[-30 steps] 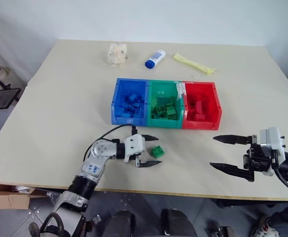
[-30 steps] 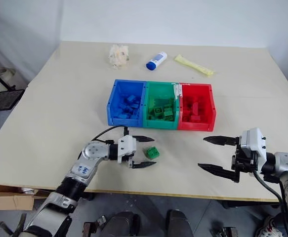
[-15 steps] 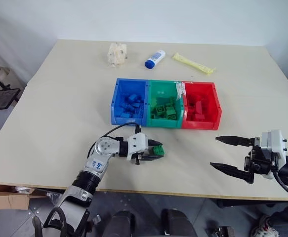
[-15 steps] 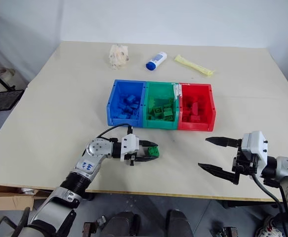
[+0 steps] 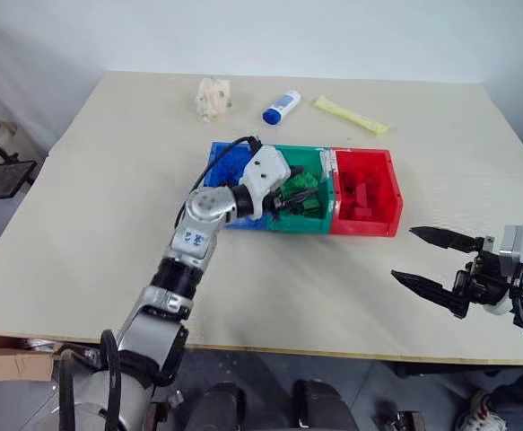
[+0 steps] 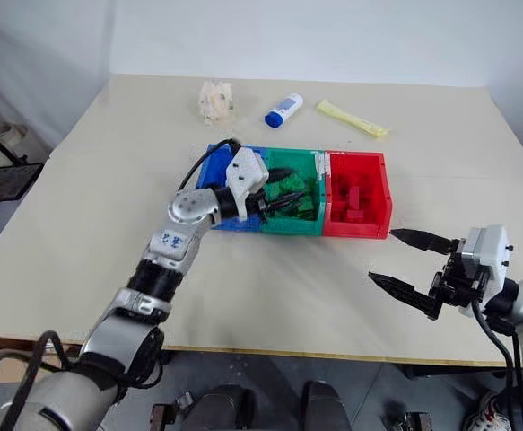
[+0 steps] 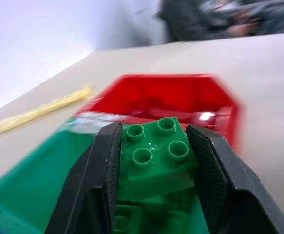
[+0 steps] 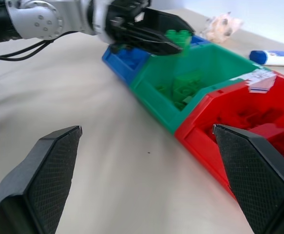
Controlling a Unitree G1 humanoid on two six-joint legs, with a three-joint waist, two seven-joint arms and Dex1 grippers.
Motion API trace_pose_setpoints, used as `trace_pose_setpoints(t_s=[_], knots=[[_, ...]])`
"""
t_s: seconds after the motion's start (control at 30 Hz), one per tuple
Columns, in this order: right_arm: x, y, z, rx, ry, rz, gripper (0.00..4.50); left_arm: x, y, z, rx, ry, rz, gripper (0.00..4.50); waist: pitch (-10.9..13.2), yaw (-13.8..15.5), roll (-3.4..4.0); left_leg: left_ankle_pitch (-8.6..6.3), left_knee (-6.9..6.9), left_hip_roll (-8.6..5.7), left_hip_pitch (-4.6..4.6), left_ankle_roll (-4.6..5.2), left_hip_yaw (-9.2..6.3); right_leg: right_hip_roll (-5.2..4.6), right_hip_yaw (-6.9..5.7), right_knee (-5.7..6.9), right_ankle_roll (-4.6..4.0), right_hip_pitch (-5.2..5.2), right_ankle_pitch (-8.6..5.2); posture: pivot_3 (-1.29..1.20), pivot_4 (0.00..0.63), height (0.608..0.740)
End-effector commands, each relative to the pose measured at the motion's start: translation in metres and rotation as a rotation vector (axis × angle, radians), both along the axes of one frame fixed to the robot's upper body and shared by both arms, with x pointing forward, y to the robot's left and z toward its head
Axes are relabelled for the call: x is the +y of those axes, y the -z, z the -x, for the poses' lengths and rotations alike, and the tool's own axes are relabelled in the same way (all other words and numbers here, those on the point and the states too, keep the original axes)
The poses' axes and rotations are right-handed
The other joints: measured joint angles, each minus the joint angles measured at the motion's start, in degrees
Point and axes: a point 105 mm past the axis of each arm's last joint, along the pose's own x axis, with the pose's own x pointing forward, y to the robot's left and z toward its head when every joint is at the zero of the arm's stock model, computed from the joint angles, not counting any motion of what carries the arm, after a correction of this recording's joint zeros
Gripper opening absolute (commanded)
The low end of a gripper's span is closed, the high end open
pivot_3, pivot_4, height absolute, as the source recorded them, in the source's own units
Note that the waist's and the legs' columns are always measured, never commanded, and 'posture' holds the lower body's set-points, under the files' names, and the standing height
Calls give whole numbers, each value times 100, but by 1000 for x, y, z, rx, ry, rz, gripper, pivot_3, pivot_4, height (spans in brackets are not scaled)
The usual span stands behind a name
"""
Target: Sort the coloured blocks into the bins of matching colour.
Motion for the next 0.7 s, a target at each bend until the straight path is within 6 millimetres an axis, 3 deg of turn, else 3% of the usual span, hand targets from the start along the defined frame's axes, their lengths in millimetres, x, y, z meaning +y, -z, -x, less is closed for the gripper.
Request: trace_pose_setpoints(t_s=[0.03,0.17,0.27,0.33,0.7], knots=[[2,-14,0,-67,7,-3,4500,-6,-8,-3,-39,14,19,3247,1,-8,-2,0,-2,0,0,0,6,0,-2,1,0,-2,0,0,150,740],[1,-18,-3,-77,14,-7,4500,6,-12,-1,-43,42,23,4478,5,-21,-8,0,-2,2,1,0,18,0,-6,3,2,-8,1,0,150,740],[0,-20,-5,-76,8,-5,4500,21,-11,6,-10,91,24,4478,4,-38,-7,0,-2,4,2,0,22,1,-4,6,2,-11,1,0,150,740],[0,-21,-7,-71,-1,2,4500,35,-11,21,15,172,43,4478,4,-45,-6,0,-2,5,3,0,21,1,-1,9,2,-12,1,0,150,740],[-8,-13,-25,-5,-73,108,4500,158,24,74,310,127,-3,4478,2,-52,-3,-2,-1,9,4,3,9,-7,35,4,2,-7,1,0,150,740]])
